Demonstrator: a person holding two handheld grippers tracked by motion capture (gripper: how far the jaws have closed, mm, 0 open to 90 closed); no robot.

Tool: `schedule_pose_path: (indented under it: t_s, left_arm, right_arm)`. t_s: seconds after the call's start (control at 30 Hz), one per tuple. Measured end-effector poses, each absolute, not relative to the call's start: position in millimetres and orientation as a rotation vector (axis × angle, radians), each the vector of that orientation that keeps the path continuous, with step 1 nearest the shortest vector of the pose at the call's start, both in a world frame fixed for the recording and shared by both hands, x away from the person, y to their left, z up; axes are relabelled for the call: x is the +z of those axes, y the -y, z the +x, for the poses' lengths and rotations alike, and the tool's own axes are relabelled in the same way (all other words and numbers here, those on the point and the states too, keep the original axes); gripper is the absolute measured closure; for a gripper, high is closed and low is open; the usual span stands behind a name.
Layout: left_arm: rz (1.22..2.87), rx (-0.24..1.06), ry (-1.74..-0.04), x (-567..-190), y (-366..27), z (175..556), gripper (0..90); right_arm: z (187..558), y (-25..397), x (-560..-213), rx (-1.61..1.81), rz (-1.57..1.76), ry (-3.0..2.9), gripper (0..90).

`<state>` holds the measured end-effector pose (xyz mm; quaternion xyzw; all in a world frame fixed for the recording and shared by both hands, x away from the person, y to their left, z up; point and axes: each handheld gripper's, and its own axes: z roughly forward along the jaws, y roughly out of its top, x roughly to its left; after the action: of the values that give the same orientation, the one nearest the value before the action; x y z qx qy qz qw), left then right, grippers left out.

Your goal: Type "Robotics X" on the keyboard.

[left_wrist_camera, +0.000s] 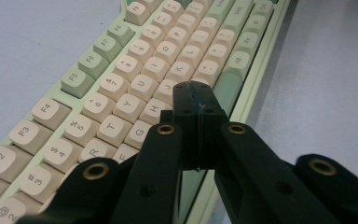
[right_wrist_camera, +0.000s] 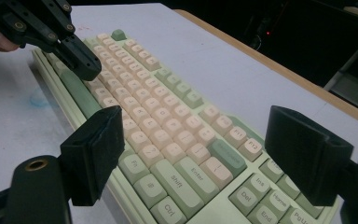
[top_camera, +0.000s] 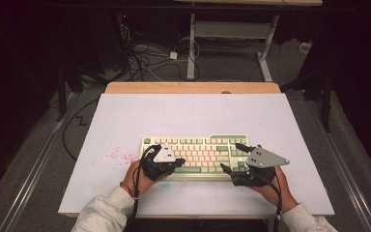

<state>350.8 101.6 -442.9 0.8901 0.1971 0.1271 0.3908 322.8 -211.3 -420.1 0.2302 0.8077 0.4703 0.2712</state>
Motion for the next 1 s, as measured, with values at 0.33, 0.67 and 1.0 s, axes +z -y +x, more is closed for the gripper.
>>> schedule_pose_path:
  t_s: [0.33,0.67,1.0]
  left_arm:
    - [2.307,0.331,-0.512,-449,-96,356,87.7]
    - [2.337,0.341,-0.516,-453,-93,360,87.6]
    - [2.373,0.344,-0.513,-454,-90,362,87.7]
  right_arm:
    - [324,210,-421,1.255,0.616,-2.180,20.5]
    - [324,209,-424,1.240,0.605,-2.196,21.0]
    - [324,207,-425,1.228,0.594,-2.209,21.7]
